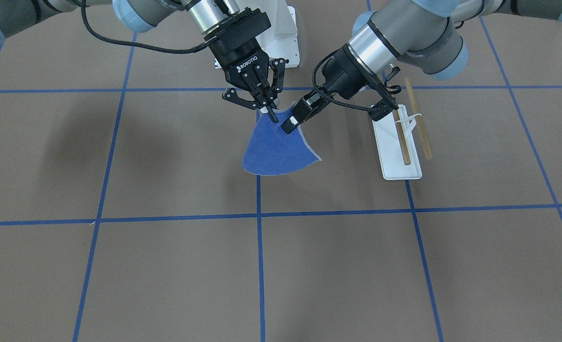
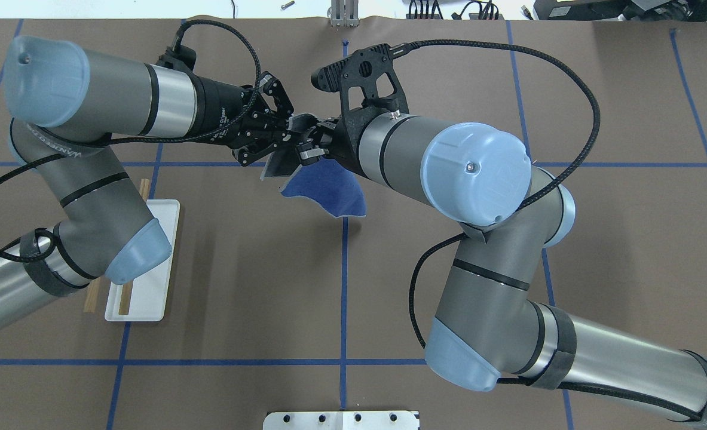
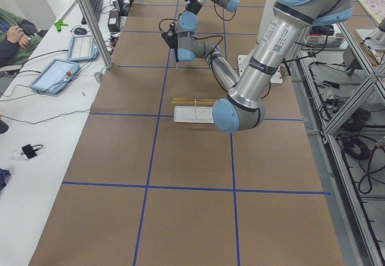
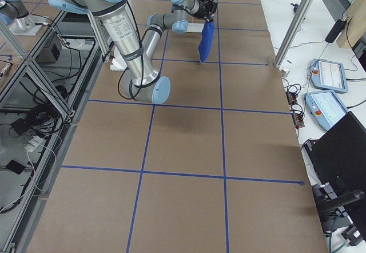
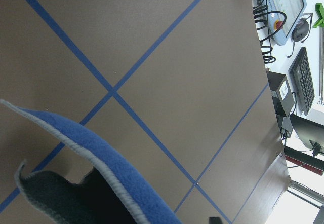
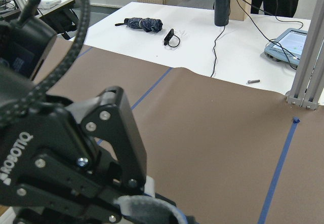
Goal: Hang towel on rack
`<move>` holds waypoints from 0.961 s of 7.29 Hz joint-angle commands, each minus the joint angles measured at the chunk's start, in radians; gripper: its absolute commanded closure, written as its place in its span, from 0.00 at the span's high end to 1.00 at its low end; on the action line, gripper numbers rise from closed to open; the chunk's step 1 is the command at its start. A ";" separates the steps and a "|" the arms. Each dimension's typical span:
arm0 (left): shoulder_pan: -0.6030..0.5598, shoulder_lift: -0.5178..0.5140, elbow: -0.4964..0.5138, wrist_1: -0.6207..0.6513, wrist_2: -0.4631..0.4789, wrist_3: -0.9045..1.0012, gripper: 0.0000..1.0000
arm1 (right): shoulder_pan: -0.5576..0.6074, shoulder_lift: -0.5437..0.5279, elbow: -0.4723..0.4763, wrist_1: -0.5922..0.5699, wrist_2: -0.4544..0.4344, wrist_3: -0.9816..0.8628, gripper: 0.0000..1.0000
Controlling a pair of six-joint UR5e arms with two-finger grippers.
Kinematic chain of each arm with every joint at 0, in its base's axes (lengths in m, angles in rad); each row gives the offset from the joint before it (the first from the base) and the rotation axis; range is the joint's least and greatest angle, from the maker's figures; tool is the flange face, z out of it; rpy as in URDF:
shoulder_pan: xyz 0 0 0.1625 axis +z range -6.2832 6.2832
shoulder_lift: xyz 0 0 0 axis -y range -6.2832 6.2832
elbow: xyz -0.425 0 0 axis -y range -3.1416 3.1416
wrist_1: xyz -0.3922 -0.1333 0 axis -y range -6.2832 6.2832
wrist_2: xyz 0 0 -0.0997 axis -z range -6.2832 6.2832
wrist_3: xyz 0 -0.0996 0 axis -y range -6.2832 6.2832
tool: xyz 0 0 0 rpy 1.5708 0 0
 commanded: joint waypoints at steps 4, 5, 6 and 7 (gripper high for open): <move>-0.038 -0.001 -0.003 0.005 -0.009 0.011 0.00 | 0.216 -0.028 0.023 -0.139 0.368 0.105 1.00; -0.041 0.015 -0.008 0.005 -0.012 0.013 0.00 | 0.268 -0.054 0.020 -0.142 0.421 0.098 1.00; -0.041 0.048 -0.030 0.005 -0.027 0.045 0.00 | 0.317 -0.088 0.014 -0.142 0.475 0.075 1.00; -0.053 0.077 -0.058 0.005 -0.064 0.074 0.00 | 0.377 -0.115 0.005 -0.142 0.548 0.015 1.00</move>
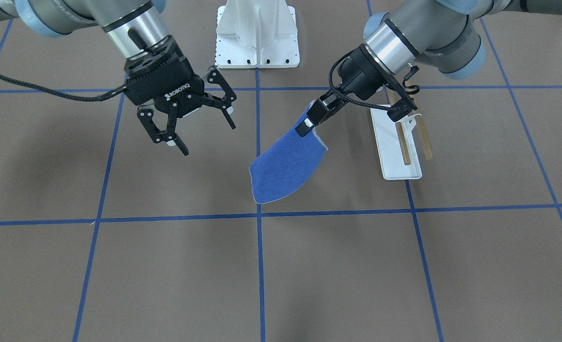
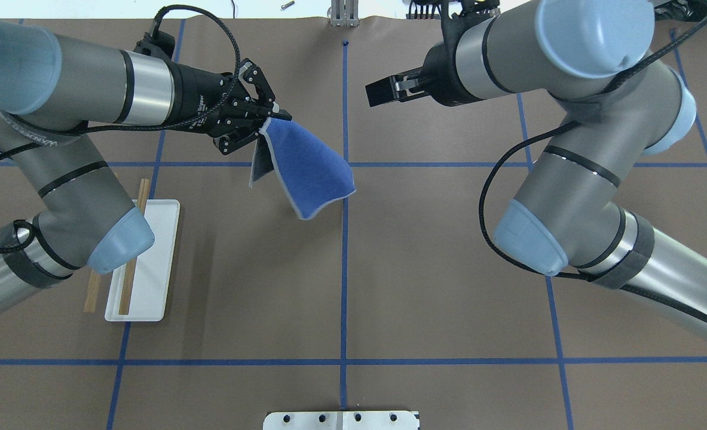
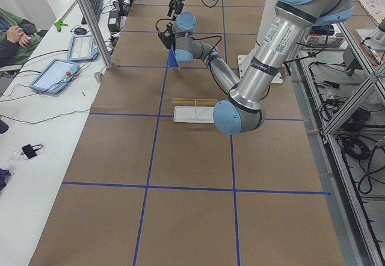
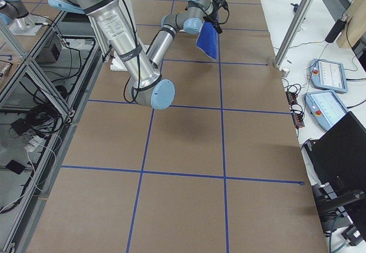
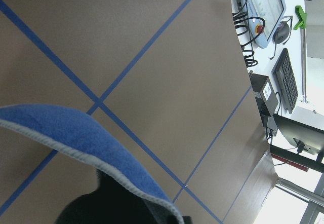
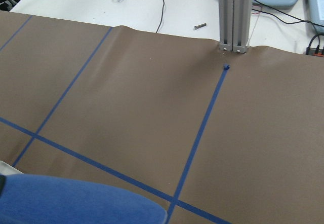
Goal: Hang towel on rack
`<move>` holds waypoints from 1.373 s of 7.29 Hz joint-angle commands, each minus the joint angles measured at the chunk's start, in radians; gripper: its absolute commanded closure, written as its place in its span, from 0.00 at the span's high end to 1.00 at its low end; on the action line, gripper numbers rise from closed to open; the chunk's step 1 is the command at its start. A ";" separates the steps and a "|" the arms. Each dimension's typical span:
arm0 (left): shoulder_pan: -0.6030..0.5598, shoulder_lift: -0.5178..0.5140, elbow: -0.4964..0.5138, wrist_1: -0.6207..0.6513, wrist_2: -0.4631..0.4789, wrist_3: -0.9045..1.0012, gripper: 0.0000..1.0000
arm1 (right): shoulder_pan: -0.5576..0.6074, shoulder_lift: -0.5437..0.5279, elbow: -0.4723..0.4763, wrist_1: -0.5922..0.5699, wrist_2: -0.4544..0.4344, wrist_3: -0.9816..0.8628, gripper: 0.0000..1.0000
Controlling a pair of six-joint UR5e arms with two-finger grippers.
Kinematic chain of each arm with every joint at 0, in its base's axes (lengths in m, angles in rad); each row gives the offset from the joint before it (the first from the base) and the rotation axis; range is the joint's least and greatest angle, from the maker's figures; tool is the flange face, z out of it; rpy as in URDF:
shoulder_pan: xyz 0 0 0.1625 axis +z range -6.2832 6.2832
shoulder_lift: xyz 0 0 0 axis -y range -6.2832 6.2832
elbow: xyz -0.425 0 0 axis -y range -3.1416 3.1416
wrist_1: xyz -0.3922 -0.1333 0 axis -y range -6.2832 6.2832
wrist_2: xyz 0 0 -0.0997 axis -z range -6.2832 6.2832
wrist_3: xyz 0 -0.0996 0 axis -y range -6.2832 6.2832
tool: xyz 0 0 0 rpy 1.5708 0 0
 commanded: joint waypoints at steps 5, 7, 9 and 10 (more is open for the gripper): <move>-0.109 0.215 -0.082 -0.003 -0.242 0.352 0.00 | 0.312 -0.051 -0.168 -0.288 0.294 -0.491 1.00; -0.230 0.239 -0.075 -0.001 -0.410 0.601 0.00 | 0.389 -0.095 -0.205 -0.322 0.319 -0.684 1.00; -0.243 0.231 -0.080 -0.003 -0.448 0.770 0.00 | 0.406 -0.108 -0.205 -0.322 0.321 -0.711 1.00; -0.244 0.222 -0.082 -0.003 -0.489 0.862 0.00 | 0.406 -0.108 -0.205 -0.322 0.321 -0.711 1.00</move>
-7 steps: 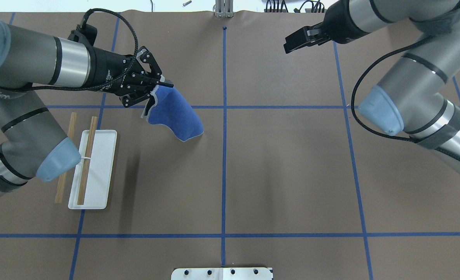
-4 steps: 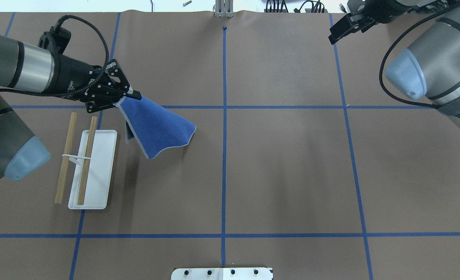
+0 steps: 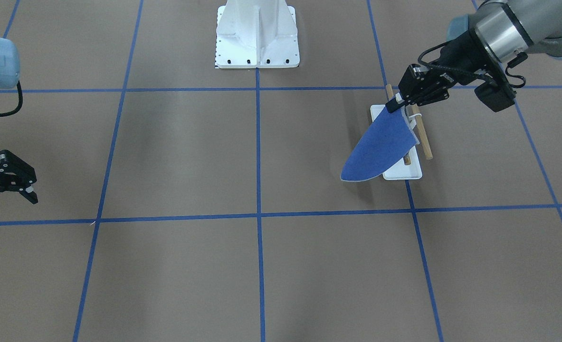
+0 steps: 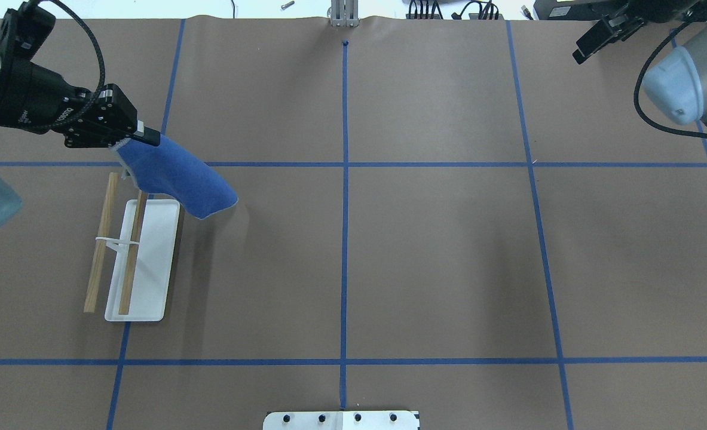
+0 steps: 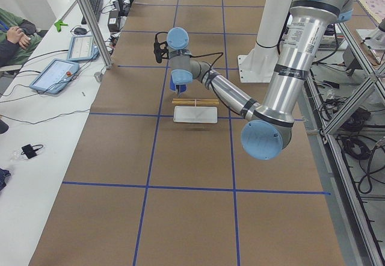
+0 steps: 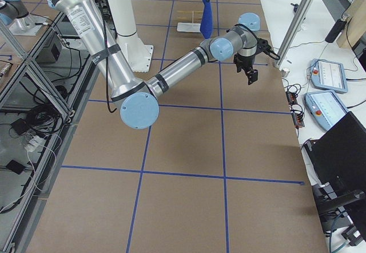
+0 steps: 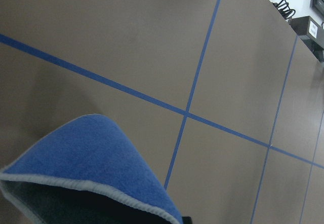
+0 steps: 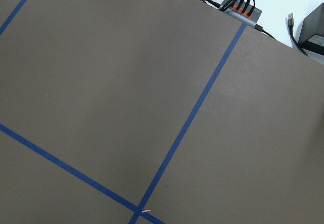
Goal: Hang towel on rack
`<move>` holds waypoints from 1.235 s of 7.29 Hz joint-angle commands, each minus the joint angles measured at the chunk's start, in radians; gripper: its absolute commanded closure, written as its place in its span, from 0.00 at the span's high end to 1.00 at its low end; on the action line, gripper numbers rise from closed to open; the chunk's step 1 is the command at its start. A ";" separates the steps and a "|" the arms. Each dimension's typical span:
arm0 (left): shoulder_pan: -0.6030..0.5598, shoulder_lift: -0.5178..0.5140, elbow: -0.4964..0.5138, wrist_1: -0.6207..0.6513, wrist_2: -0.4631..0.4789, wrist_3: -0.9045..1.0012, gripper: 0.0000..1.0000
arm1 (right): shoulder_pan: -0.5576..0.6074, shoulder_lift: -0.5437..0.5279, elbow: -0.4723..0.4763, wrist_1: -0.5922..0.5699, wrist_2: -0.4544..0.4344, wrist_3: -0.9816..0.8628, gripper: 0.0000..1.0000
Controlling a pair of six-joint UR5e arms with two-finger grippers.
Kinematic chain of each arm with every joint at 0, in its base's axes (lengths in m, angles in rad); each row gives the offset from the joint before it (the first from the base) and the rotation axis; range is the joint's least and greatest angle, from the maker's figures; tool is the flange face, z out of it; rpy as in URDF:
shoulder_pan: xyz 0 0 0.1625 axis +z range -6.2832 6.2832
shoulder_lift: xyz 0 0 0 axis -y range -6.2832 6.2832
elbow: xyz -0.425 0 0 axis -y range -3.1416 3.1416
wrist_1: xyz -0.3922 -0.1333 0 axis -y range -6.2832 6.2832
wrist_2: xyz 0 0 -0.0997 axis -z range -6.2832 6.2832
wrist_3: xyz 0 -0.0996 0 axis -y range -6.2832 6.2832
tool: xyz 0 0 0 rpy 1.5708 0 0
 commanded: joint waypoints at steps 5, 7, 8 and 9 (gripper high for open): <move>-0.110 0.011 0.088 0.006 -0.143 0.737 0.00 | 0.103 -0.007 -0.091 -0.002 0.096 -0.157 1.00; -0.151 0.099 0.144 0.008 -0.131 1.039 0.00 | 0.174 -0.076 -0.119 -0.004 0.120 -0.292 1.00; -0.156 0.112 0.155 0.006 -0.131 1.083 0.00 | 0.198 -0.125 -0.116 -0.016 0.122 -0.300 1.00; -0.155 0.137 0.152 0.003 -0.128 1.095 0.00 | 0.232 -0.184 -0.107 -0.016 0.116 -0.325 1.00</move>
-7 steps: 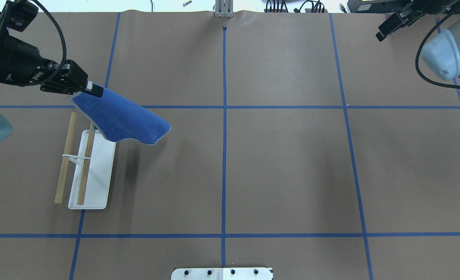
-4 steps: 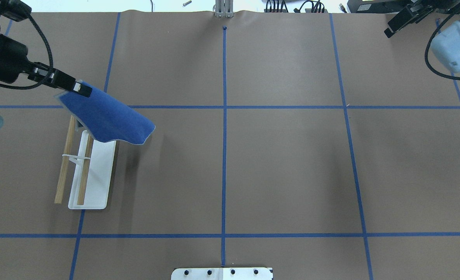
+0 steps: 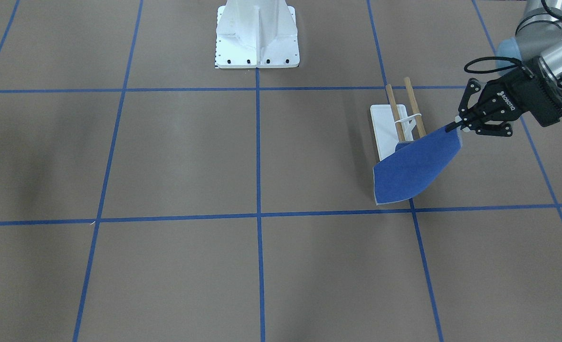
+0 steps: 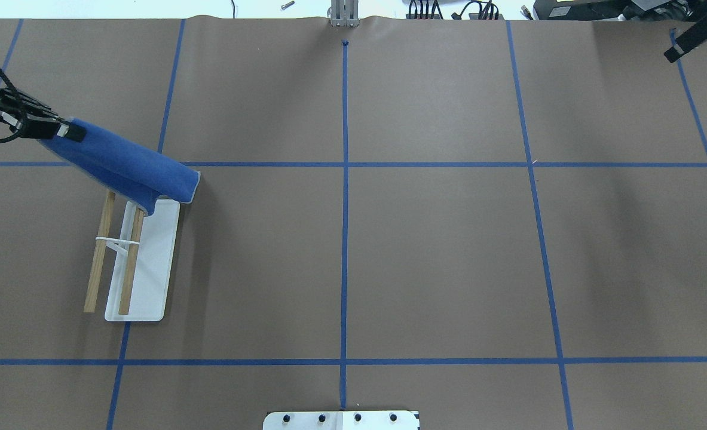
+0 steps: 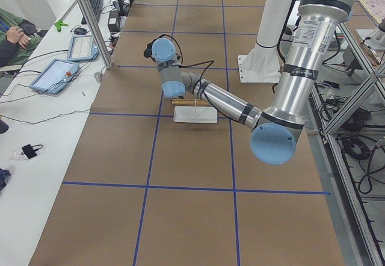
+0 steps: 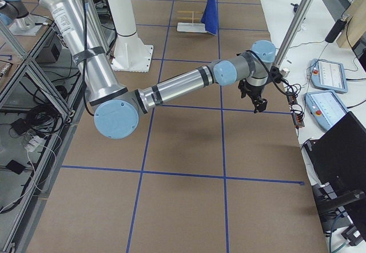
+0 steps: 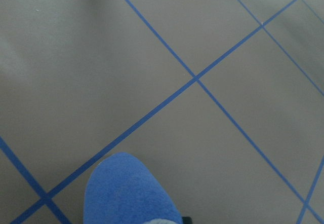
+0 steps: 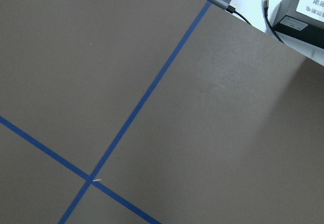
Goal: Hang towel on rack
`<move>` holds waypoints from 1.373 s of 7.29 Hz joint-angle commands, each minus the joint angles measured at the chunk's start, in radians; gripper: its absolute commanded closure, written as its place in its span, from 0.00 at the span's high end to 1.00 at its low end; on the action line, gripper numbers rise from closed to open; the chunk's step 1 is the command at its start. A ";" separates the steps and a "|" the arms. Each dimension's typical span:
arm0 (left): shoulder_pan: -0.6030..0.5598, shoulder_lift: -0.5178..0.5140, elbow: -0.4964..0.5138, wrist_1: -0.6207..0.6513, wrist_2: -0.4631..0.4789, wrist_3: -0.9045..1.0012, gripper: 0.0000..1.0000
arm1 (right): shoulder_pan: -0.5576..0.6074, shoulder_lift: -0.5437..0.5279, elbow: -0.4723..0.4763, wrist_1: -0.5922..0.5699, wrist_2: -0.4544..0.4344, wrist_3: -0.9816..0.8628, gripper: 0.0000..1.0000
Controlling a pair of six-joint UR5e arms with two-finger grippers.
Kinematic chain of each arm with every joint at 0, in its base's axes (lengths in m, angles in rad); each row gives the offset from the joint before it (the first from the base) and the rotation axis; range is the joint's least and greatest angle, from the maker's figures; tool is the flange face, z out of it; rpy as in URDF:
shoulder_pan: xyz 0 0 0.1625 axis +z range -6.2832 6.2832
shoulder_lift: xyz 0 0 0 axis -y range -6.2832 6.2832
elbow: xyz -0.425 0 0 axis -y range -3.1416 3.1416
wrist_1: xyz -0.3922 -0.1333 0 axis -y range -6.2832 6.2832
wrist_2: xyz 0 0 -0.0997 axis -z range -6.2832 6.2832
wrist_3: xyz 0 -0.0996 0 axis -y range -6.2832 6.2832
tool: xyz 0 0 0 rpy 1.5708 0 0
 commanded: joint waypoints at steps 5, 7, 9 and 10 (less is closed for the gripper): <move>0.007 0.079 -0.050 -0.024 0.011 -0.132 0.00 | 0.106 -0.164 0.006 0.003 -0.014 -0.166 1.00; 0.030 0.067 -0.058 -0.026 0.009 -0.190 0.00 | 0.107 -0.173 0.001 0.003 -0.017 -0.166 1.00; 0.041 0.143 -0.058 -0.062 0.011 -0.181 0.00 | 0.138 -0.203 0.003 0.002 -0.034 -0.167 1.00; 0.050 0.170 -0.055 -0.088 0.012 -0.181 0.00 | 0.150 -0.219 0.006 0.002 -0.044 -0.178 1.00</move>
